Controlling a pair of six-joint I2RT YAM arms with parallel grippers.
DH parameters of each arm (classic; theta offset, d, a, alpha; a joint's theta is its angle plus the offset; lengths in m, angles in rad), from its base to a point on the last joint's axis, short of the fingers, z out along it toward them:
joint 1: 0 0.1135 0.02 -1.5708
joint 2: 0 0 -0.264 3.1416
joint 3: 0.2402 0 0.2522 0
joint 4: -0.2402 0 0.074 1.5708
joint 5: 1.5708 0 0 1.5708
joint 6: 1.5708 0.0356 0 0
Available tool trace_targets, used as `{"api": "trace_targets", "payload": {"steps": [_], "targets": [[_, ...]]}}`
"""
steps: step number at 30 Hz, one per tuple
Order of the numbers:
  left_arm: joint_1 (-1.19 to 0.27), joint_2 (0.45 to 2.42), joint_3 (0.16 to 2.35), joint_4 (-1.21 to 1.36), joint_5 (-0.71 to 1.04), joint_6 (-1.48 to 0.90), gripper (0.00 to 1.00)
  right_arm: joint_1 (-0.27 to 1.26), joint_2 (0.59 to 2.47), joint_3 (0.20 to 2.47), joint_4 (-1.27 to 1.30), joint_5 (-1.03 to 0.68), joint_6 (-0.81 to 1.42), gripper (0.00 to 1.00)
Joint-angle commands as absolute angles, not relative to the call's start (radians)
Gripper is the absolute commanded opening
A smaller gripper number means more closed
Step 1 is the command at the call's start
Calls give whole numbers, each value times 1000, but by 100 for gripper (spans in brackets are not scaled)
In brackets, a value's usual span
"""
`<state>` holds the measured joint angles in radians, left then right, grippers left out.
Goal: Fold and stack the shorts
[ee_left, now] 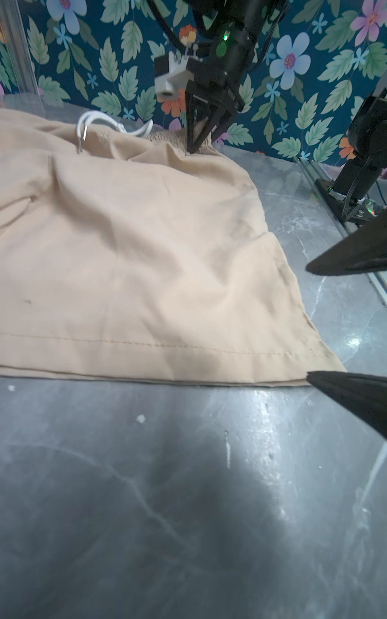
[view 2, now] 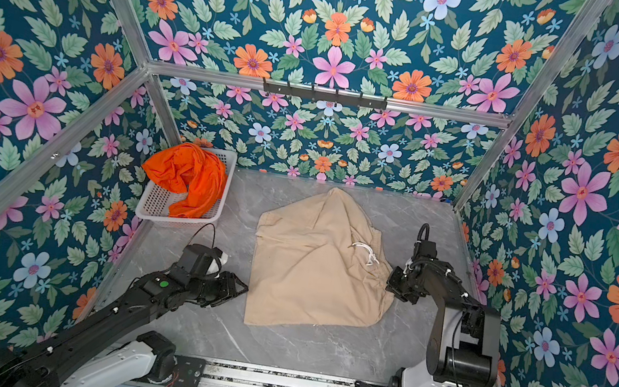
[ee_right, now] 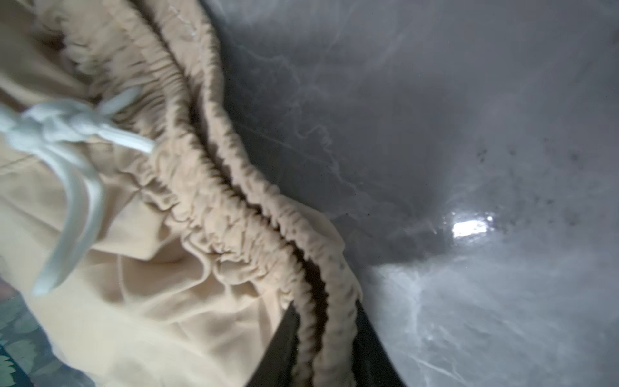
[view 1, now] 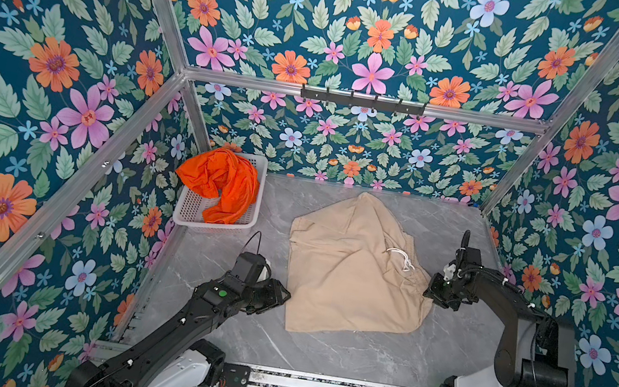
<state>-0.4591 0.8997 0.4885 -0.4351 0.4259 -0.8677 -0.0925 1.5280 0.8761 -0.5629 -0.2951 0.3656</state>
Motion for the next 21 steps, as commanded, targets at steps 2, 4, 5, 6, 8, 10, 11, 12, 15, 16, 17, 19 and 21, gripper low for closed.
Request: {"api": "trace_targets", "payload": {"steps": [2,4,5,6,8,10,11,12,15,16,17,19,21], "targets": [[-476,918,465,-482,470,-983,49,-92,1434,807,-503,-368,437,16],[-490,925,456,-489,467,-998,50,-92,1396,778,-496,-375,457,16],[-495,929,452,-491,467,-1004,50,-92,1381,767,-492,-377,463,16],[-500,935,446,-483,475,-1011,49,-92,1369,757,-493,-379,466,16],[-512,955,436,-459,502,-1021,47,-91,1352,747,-501,-381,467,15],[-527,978,429,-443,520,-1028,47,-89,1341,738,-500,-389,468,15],[-536,987,428,-443,518,-1030,47,-90,1336,733,-501,-390,470,15],[-542,992,426,-444,511,-1032,48,-89,1332,728,-500,-396,472,15],[-549,1001,404,-440,501,-1053,48,-81,1326,719,-501,-400,475,15],[-551,1002,397,-438,502,-1061,48,-78,1325,718,-502,-402,476,14],[-552,1001,389,-433,502,-1067,48,-74,1324,716,-500,-403,477,14],[-552,991,371,-417,500,-1087,47,-68,1324,715,-502,-402,479,14],[-553,974,348,-389,495,-1117,43,-61,1323,713,-499,-403,481,14]]}}
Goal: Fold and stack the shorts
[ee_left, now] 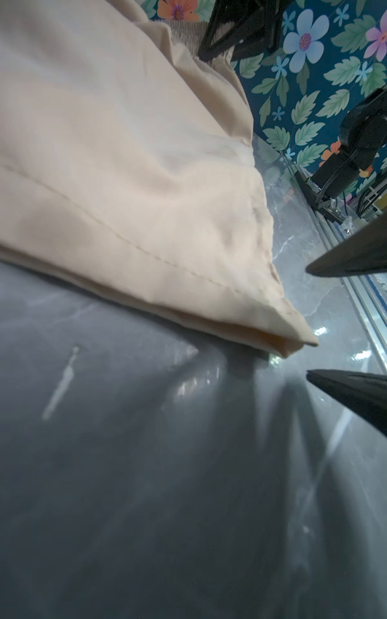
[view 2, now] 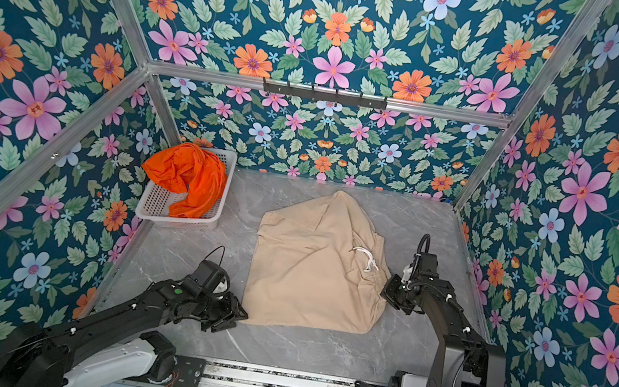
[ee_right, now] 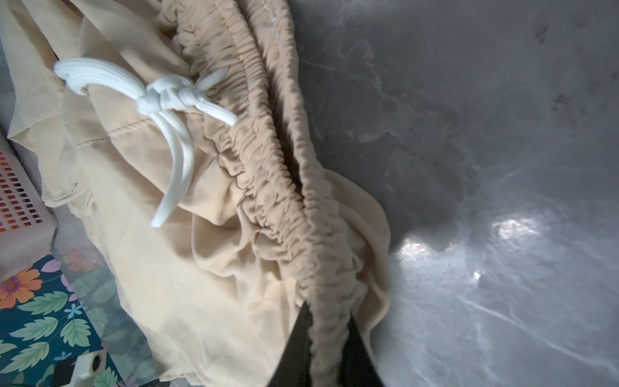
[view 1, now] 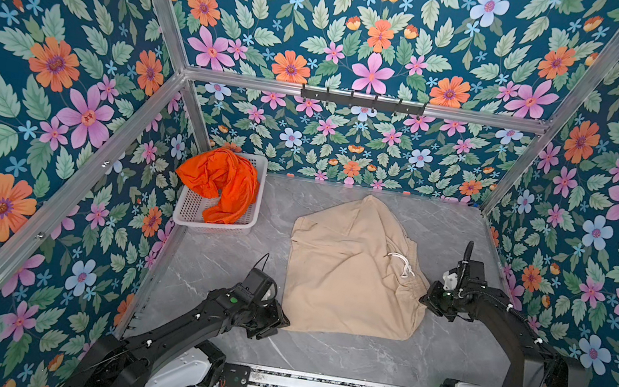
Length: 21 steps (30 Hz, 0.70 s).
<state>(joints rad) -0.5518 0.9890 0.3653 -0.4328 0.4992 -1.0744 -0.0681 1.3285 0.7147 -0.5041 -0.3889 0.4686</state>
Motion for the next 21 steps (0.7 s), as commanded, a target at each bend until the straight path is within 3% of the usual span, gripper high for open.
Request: {"api": "trace_targets", "payload": {"steps": [1,14,21], "targets": [[-554,966,338,-377,492,-1131,40,-58,1322,713,-497,-402,483,13],[-553,930,266,-241,416,-1232,40,-30,1305,706,-492,-414,491,12],[-553,961,245,-187,403,-1239,35,-28,1265,701,-504,-420,489,11]]}}
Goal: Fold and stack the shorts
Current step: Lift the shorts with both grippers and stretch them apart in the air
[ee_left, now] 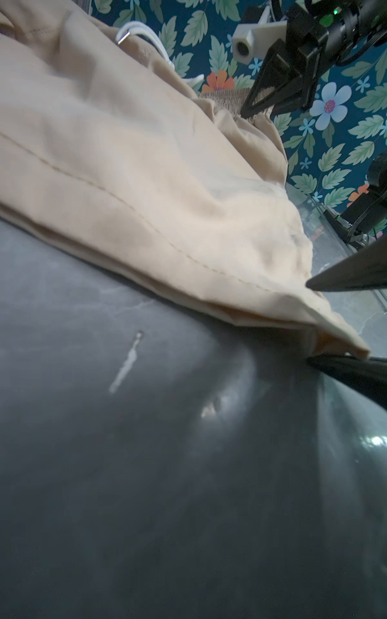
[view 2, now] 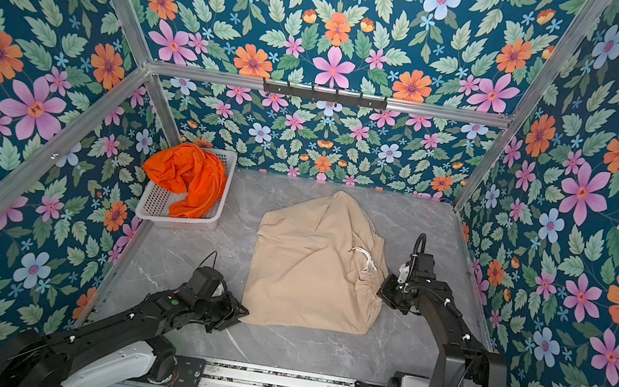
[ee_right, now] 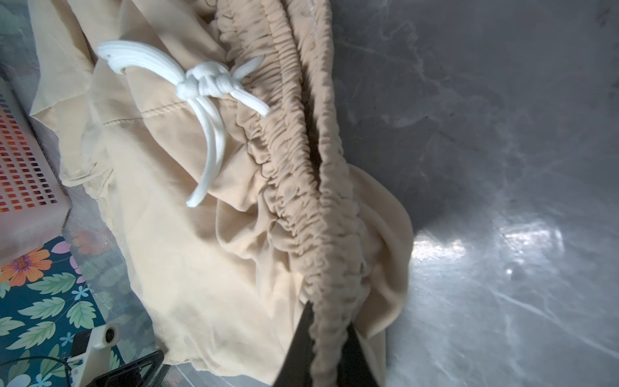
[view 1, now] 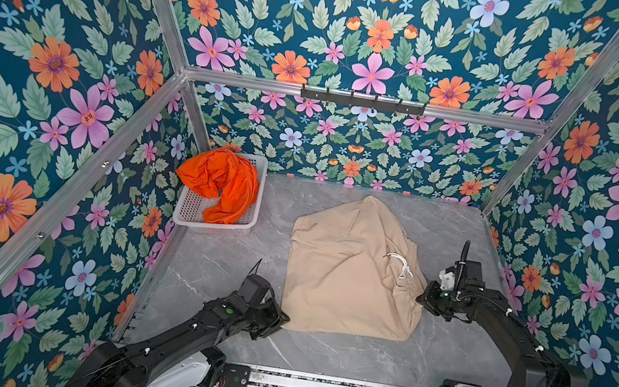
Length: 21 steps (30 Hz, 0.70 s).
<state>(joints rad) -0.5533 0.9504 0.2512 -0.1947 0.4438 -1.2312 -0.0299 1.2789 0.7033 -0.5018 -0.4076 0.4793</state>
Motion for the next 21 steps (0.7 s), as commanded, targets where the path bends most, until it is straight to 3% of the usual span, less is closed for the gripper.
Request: {"api": "trace_targets", "payload": {"steps": [1,3,9,14,21], "targets": [[-553,963,243,-184,399,-1240,34,-30,1263,702,-505,-422,489,10],[-553,971,236,-170,398,-1240,30,-30,1253,703,-507,-425,489,10],[-554,938,291,-245,357,-1190,1,-29,1201,721,-533,-423,489,7],[-552,906,502,-459,207,-1036,0,-29,1097,819,-594,-448,496,5],[-551,990,995,-731,-102,-749,0,-29,1027,1133,-735,-476,442,4]]}}
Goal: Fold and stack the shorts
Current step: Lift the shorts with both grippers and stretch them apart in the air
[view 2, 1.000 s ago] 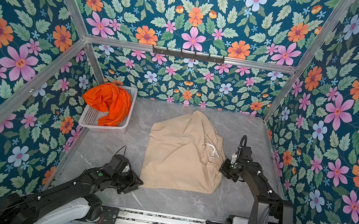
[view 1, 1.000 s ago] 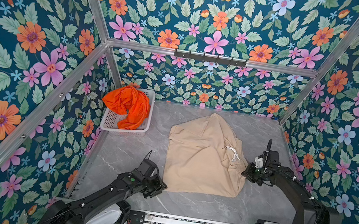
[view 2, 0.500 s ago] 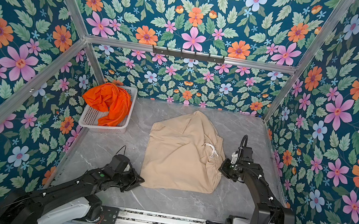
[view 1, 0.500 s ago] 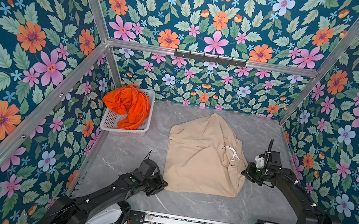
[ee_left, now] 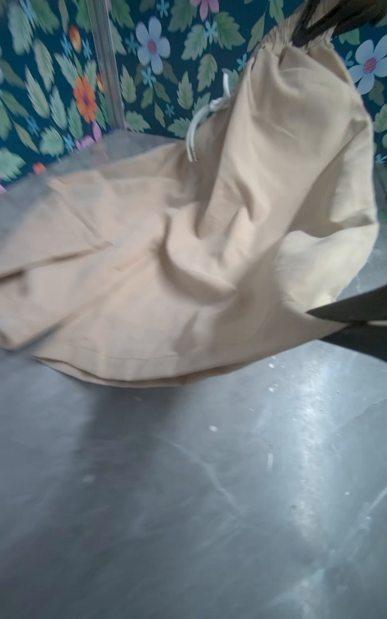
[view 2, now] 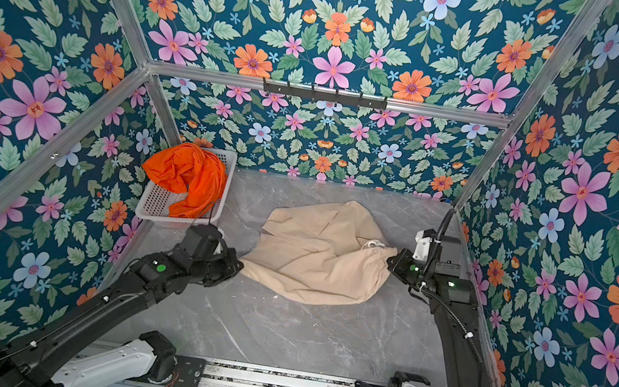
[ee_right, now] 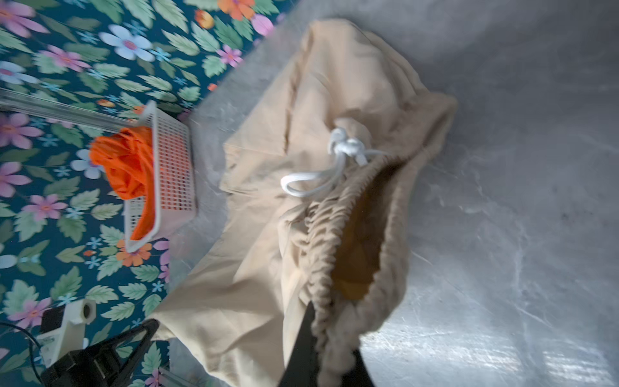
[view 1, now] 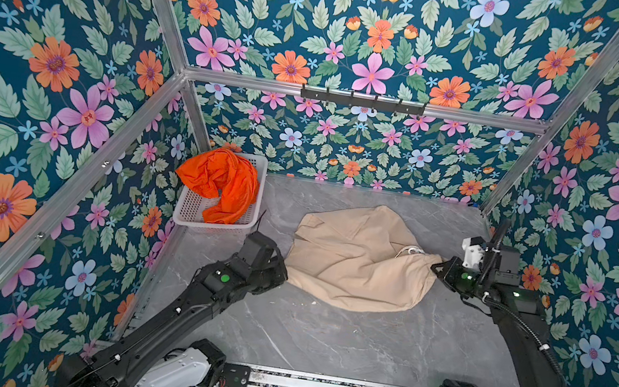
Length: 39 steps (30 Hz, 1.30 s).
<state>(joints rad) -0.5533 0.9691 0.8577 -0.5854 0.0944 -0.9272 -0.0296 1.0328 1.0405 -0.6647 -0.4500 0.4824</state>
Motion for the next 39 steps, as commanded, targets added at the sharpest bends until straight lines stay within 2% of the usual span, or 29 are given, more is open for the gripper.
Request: {"api": "trace_targets", "payload": {"steps": [1,9,15,20,29,36,39], "targets": [[-550,1001,1059,-749,-134,-714,0,-30,1031,1185,-756,-484,429,4],[-545,1113,1602,-885,-395,-450,0,-29,1098,1618,-886,-591,377,3],[-545,1130,1837,-893,-515,-310,0,-25,1124,1837,-912,-741,420,3],[-545,1156,1976,-890,-604,-199,0,38,1157,1967,-922,-765,445,3],[-545,1291,2227,-853,-600,-67,0,153,1311,2188,-902,-758,469,2],[-545,1324,2289,-737,-601,17,0,150,1477,2490,-1009,-587,420,3],[-545,1325,2286,-732,-617,30,0,122,1537,2547,-1035,-545,426,3]]}}
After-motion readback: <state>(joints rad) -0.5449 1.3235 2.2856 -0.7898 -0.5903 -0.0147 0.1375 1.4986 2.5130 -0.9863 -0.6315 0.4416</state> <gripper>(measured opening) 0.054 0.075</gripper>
